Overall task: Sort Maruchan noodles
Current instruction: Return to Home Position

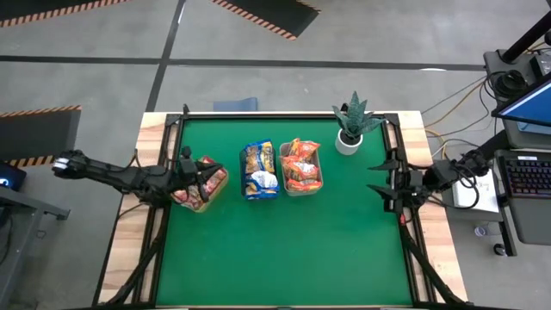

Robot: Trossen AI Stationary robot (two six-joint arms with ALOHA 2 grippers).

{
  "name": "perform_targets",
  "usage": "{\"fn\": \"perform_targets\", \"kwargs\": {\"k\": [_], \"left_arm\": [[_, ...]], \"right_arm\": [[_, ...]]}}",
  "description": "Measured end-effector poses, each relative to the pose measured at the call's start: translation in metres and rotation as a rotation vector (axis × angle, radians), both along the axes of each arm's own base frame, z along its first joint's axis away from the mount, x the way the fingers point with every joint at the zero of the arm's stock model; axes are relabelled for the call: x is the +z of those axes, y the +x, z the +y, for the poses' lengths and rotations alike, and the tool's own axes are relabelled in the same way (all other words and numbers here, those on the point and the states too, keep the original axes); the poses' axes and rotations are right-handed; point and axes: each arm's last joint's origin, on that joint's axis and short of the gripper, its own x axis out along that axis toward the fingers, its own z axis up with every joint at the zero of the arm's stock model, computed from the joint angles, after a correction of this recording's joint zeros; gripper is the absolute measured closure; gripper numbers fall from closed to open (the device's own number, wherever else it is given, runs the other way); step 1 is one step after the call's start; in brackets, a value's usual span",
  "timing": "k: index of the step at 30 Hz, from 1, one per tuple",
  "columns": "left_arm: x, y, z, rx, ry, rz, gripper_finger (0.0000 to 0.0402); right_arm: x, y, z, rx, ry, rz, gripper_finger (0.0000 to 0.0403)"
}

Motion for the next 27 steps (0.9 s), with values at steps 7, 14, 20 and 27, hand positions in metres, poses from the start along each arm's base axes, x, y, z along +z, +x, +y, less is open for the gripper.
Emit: {"fn": "perform_targets", "kwargs": {"k": [7, 14, 20, 27], "left_arm": [[-0.022, -0.015, -0.002, -0.213, -0.083, -0.074, 0.0402], [-0.054, -0.023, -0.002, -0.281, -0.159, -0.079, 0.0402], [-0.053, -0.023, 0.0, -0.217, -0.093, -0.07, 0.0402], [-0.053, -0.024, 0.005, -0.016, -0.117, -0.081, 0.0402]], "right_arm": [[-0.008, 0.002, 0.001, 0.01, -0.004, 0.032, 0.0206], [-0.034, 0.01, 0.005, 0.029, 0.06, 0.118, 0.0223], [-0.042, 0.013, 0.005, 0.005, 0.115, 0.075, 0.0238], [-0.045, 0.014, 0.002, -0.09, 0.144, 0.091, 0.0257]]}}
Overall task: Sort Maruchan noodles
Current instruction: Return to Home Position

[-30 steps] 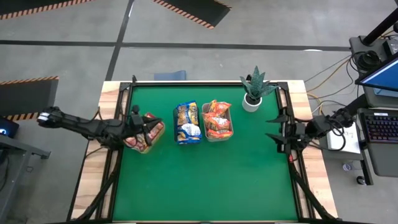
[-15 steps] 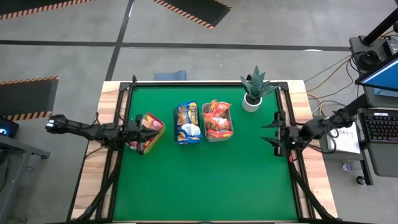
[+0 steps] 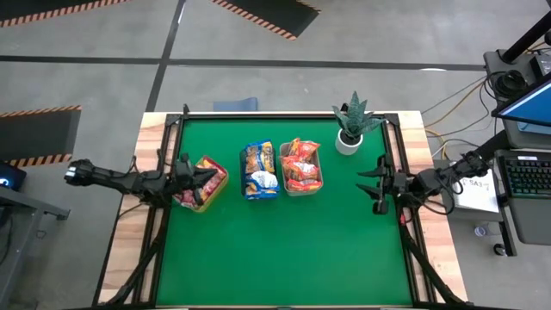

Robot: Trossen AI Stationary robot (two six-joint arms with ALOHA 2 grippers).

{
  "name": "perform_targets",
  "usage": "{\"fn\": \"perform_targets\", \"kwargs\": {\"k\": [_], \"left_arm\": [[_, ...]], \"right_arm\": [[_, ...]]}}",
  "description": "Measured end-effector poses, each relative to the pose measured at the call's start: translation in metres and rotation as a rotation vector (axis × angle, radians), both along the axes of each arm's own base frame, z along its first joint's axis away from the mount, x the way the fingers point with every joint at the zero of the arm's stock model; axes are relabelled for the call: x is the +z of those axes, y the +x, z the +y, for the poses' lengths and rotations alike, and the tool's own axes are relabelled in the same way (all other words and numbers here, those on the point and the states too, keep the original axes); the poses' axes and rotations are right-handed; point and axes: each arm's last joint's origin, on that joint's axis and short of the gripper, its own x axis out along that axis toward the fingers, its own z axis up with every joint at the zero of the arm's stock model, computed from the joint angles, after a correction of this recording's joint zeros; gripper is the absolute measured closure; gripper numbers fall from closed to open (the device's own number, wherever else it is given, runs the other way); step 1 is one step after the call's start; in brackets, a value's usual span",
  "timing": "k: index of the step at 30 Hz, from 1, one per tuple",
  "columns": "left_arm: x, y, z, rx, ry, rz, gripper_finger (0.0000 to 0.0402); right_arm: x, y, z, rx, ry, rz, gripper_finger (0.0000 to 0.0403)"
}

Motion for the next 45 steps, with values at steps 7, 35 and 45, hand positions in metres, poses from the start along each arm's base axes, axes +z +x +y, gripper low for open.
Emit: {"fn": "perform_targets", "kwargs": {"k": [7, 35, 45], "left_arm": [[-0.001, 0.001, 0.0, 0.01, 0.003, 0.01, 0.0402], [-0.002, 0.002, 0.0, 0.009, 0.006, 0.025, 0.0402], [-0.002, 0.002, 0.0, 0.009, 0.005, 0.024, 0.0402]], "right_arm": [[-0.006, 0.0, -0.006, -0.228, -0.008, 0.073, 0.0278], [-0.012, 0.002, -0.015, -0.335, 0.042, 0.042, 0.028], [-0.01, 0.008, -0.027, -0.037, -0.087, 0.022, 0.0269]]}}
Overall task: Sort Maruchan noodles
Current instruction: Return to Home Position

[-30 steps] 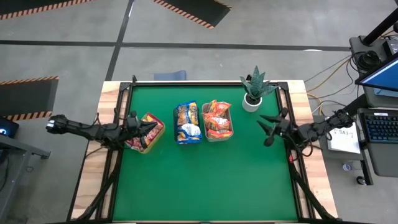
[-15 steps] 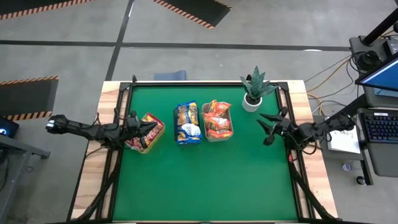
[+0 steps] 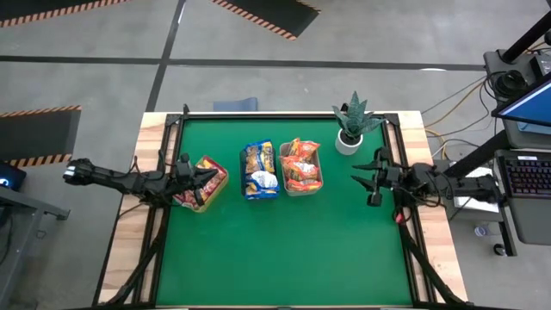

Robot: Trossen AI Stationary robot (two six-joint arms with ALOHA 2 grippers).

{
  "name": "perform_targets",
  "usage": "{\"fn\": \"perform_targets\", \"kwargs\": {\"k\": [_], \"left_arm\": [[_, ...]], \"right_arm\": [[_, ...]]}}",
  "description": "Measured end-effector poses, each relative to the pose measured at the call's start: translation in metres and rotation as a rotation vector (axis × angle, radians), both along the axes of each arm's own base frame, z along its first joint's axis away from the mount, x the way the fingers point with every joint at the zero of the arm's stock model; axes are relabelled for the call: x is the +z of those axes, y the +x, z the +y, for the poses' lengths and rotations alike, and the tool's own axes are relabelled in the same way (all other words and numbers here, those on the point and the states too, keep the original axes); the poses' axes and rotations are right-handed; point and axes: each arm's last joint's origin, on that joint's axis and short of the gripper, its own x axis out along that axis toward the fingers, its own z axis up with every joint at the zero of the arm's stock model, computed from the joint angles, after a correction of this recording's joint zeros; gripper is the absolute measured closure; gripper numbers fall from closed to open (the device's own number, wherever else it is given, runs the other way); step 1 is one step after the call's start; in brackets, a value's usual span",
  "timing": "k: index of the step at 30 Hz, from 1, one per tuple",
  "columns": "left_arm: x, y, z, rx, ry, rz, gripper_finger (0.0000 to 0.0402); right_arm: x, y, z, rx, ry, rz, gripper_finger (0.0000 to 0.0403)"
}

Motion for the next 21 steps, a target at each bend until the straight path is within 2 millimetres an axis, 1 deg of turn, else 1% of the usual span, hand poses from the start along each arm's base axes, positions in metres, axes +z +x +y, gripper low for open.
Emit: {"fn": "perform_targets", "kwargs": {"k": [3, 8, 14, 21], "left_arm": [[0.0, 0.0, 0.0, 0.0, 0.0, 0.0, 0.0402], [0.0, 0.0, 0.0, 0.0, 0.0, 0.0, 0.0402], [0.0, 0.0, 0.0, 0.0, 0.0, 0.0, 0.0402], [0.0, 0.0, 0.0, 0.0, 0.0, 0.0, 0.0402]], "right_arm": [[-0.0015, 0.0, -0.0043, 0.002, 0.004, 0.014, 0.0268], [-0.0025, -0.0006, -0.0105, -0.059, 0.008, 0.024, 0.0275], [-0.0025, -0.0003, -0.0085, -0.042, 0.009, 0.023, 0.0282], [-0.0025, -0.0003, -0.0083, -0.041, 0.011, 0.022, 0.0275]]}}
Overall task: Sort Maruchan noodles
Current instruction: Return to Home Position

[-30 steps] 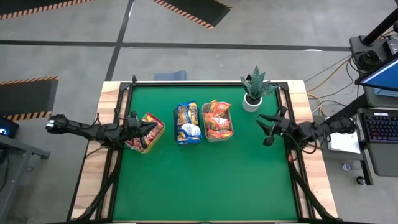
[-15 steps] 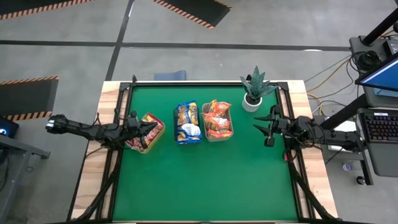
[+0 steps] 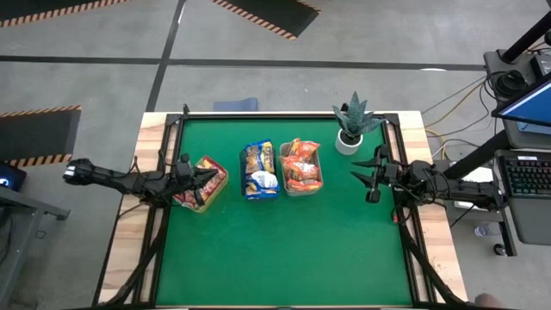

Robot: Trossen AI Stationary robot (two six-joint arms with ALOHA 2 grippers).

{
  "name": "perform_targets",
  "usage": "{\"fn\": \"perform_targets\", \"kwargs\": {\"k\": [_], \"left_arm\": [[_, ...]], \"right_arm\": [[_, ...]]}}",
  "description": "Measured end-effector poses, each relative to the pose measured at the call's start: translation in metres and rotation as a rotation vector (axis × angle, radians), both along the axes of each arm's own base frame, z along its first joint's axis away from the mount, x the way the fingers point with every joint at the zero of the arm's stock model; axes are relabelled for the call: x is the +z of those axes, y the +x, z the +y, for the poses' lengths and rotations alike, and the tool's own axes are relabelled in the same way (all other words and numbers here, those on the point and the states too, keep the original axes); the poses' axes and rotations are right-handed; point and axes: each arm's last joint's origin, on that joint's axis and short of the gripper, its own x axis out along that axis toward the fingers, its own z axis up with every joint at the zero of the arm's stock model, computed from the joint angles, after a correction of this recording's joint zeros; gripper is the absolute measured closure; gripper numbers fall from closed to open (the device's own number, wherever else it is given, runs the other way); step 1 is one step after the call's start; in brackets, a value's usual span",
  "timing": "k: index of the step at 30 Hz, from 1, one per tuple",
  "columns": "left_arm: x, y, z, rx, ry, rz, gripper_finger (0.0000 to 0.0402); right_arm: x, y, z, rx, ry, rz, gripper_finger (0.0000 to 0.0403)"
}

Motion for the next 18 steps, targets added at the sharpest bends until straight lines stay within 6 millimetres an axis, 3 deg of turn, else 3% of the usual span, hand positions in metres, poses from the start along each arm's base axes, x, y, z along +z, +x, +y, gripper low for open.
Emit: {"fn": "perform_targets", "kwargs": {"k": [18], "left_arm": [[0.0, 0.0, 0.0, 0.0, 0.0, 0.0, 0.0402]], "right_arm": [[-0.001, 0.0011, -0.0001, 0.0, 0.001, 0.014, 0.028]]}}
